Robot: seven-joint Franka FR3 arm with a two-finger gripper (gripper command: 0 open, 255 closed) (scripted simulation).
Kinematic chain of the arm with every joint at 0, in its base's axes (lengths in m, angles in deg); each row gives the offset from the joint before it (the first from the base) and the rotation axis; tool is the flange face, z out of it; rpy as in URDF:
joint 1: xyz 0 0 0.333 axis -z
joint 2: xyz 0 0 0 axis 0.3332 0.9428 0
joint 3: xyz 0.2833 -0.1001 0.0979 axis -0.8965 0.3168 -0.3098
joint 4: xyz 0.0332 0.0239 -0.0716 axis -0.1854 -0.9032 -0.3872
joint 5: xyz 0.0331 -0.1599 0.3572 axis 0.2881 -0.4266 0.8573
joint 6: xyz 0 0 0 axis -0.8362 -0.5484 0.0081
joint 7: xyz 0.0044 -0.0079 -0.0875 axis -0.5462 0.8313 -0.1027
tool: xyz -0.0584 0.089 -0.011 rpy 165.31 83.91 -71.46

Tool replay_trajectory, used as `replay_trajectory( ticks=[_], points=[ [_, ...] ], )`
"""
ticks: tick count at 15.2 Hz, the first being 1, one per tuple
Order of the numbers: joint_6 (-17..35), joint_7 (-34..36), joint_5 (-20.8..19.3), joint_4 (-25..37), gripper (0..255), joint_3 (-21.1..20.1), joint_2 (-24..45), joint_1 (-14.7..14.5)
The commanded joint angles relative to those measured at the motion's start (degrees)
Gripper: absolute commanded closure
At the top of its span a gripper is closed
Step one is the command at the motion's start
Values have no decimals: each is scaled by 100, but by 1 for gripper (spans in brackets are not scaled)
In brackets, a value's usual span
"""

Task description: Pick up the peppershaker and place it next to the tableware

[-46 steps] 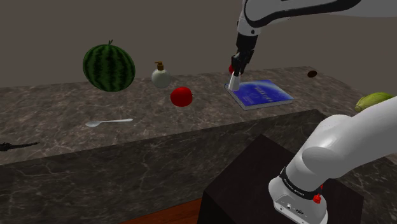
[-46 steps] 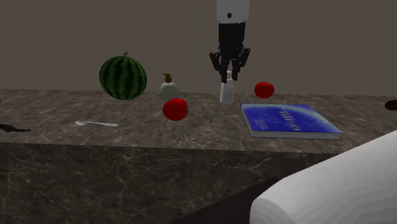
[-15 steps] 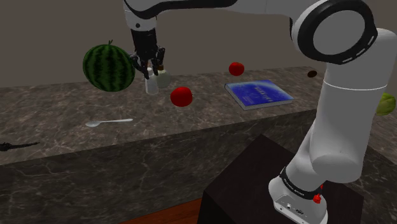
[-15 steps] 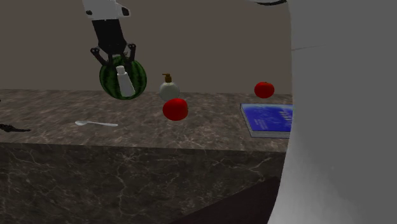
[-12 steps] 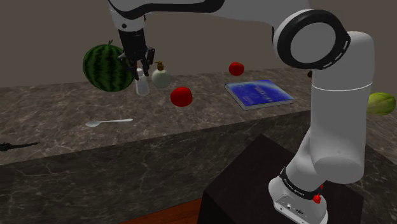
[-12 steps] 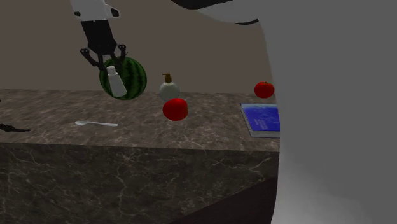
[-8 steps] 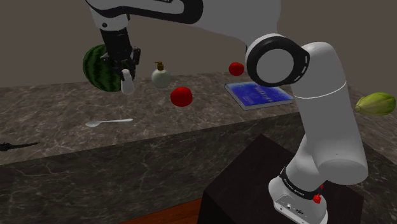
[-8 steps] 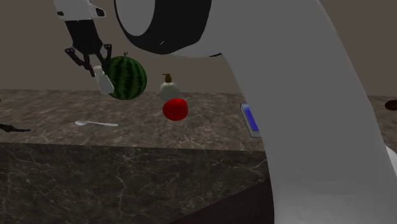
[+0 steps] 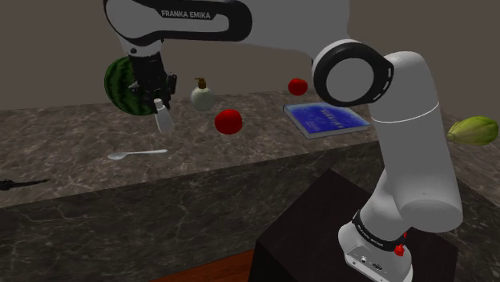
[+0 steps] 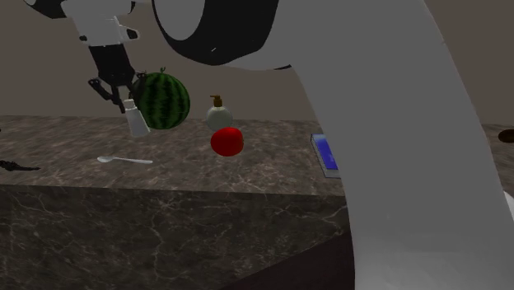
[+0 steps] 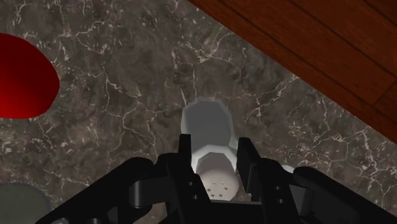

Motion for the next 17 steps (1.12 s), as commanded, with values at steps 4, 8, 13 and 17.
replay_trajectory(
  ticks=[4, 8, 13, 17],
  points=[
    [481, 55, 12, -612, 255, -9, -128, 66],
    [811, 91, 9, -981, 255, -8, -164, 101],
    [1192, 134, -3, -1365, 255, -3, -163, 133],
    [1478, 168, -20, -1622, 255, 6, -131, 150]
  ],
)
